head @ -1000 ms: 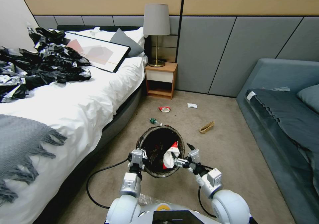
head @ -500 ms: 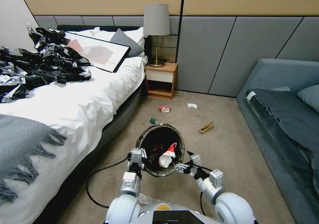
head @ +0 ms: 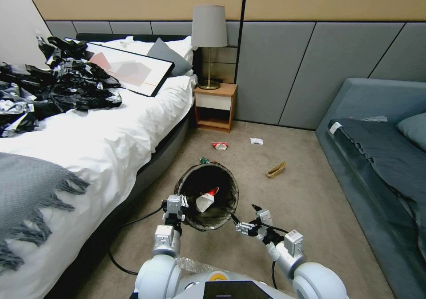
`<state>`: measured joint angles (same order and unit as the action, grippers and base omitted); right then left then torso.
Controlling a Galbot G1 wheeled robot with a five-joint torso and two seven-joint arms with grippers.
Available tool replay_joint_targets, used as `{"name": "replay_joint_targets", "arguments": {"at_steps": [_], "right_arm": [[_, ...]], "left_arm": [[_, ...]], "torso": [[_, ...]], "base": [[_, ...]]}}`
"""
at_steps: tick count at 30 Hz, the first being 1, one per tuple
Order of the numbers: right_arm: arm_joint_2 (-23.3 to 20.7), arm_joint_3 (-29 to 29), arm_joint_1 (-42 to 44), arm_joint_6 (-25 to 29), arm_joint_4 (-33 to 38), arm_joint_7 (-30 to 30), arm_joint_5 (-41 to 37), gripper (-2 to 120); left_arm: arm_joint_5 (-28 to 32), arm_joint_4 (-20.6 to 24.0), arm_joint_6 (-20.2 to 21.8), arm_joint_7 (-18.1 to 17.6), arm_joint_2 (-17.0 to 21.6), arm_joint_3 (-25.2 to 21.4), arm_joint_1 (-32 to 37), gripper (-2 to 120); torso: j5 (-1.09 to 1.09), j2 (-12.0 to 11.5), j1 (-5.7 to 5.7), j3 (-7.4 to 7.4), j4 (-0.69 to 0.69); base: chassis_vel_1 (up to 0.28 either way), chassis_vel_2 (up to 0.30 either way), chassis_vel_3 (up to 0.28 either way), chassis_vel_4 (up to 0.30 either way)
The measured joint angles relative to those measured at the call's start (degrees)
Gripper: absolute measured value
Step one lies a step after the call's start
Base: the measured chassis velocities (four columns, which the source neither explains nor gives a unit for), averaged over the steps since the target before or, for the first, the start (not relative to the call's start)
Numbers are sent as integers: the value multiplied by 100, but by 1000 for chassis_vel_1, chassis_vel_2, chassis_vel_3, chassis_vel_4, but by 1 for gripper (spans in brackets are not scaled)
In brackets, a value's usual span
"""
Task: Pick up the trash bin, then pick up the garbage from the floor and place it into the trash bin.
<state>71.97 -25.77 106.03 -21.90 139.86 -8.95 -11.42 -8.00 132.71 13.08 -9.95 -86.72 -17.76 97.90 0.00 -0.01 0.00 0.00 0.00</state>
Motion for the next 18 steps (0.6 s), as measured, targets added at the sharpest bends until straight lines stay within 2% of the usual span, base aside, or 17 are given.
{"name": "replay_joint_targets", "arguments": {"at_steps": [5,11,18], "right_arm": [[96,28,91,255,181,113,97,100],[362,131,224,738,350,765,312,100],[633,147,274,1244,351,1108,581,100]], "left_arm": [[8,-29,0,-1,1,-27,17,1],[16,-53,1,-14,13,-41,65,1],[27,-53,1,-21,28,-49,90,1]], "torso": [[-1,0,0,0,0],[0,0,0,0,0],[0,0,0,0,0]], "base": [[0,0,0,0],[0,0,0,0],[0,0,0,0]]}}
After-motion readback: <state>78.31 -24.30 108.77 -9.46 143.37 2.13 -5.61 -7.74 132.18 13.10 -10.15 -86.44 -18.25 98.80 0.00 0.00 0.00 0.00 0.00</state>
